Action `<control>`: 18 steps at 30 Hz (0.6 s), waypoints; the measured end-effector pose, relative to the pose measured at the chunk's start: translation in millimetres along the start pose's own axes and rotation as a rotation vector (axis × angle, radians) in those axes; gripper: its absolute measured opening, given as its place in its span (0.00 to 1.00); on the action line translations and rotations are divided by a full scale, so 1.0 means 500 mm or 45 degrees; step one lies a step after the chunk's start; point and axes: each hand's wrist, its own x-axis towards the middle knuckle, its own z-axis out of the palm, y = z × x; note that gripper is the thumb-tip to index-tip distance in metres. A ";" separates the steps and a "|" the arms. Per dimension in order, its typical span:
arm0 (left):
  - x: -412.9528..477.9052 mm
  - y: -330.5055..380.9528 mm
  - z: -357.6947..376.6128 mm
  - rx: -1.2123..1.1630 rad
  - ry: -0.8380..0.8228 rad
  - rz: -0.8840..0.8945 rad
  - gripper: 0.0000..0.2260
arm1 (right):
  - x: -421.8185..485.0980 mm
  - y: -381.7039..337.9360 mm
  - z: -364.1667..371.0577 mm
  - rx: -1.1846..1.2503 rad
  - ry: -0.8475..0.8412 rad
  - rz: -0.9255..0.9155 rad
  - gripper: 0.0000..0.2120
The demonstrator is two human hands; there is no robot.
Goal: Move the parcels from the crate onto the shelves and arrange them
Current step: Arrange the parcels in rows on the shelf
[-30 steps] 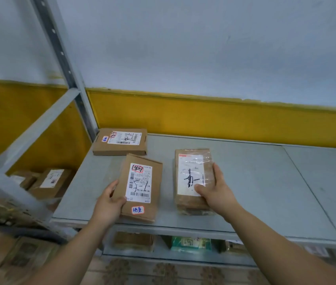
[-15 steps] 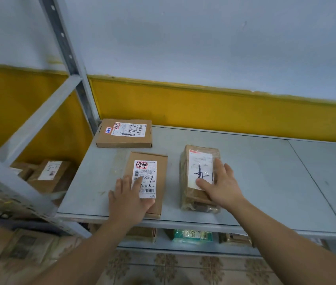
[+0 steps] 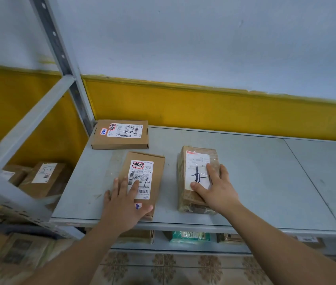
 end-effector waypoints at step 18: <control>0.005 0.010 -0.019 -0.059 -0.070 -0.175 0.51 | 0.019 -0.001 0.003 0.025 0.045 0.000 0.42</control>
